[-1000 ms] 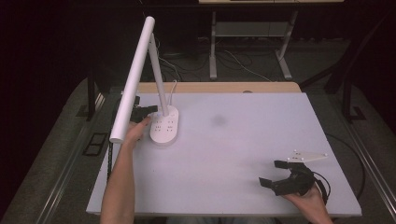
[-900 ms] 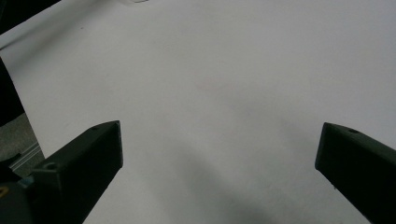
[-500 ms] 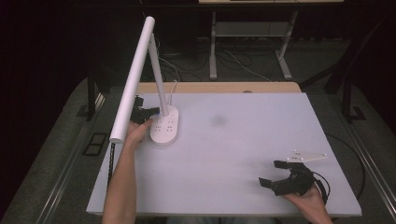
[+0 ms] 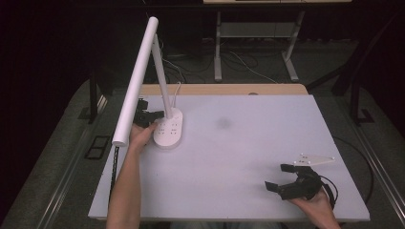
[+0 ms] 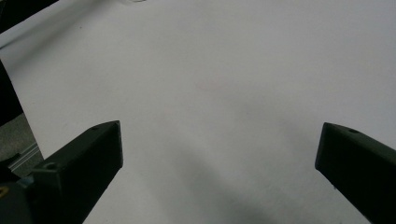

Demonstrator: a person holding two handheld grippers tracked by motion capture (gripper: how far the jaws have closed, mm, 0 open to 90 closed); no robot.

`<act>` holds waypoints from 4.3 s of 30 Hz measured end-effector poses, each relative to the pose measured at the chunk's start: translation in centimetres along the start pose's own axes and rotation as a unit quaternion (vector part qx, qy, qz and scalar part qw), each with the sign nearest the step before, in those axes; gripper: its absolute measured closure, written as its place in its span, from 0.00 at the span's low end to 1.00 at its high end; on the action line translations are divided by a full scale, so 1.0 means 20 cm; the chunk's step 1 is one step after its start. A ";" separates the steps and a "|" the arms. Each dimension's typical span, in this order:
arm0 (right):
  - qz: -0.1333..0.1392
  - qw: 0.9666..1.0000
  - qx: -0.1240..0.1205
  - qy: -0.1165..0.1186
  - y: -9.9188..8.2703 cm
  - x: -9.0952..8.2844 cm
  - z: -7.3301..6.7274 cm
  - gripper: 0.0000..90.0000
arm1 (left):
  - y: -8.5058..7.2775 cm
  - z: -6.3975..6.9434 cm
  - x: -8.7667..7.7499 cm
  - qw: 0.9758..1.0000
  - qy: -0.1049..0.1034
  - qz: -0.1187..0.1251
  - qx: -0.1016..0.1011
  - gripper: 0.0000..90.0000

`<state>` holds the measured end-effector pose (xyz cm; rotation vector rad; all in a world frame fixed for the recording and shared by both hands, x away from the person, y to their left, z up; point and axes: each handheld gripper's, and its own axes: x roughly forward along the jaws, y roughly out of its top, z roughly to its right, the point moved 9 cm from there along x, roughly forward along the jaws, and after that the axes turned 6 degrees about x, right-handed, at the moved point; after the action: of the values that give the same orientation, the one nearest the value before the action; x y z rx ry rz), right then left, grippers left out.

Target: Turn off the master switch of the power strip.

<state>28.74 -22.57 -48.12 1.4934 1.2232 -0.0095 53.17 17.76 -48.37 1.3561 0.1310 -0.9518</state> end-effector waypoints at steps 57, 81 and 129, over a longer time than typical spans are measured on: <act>0.016 1.000 -0.002 -0.006 0.02 -0.03 0.01 0.00 | 0.01 0.02 -0.06 0.999 0.010 0.014 -0.029 1.00; 0.015 1.000 -0.005 -0.003 0.02 -0.03 0.00 0.00 | 0.05 0.03 -0.31 0.999 0.004 0.054 0.006 1.00; 0.015 1.000 -0.011 0.000 0.02 -0.03 -0.02 0.00 | -0.32 0.49 -0.70 0.986 -0.131 0.054 0.092 0.00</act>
<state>28.57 -22.57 -47.35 1.4931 1.1976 0.0247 35.93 16.92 -42.50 1.3770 -0.2330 -1.0593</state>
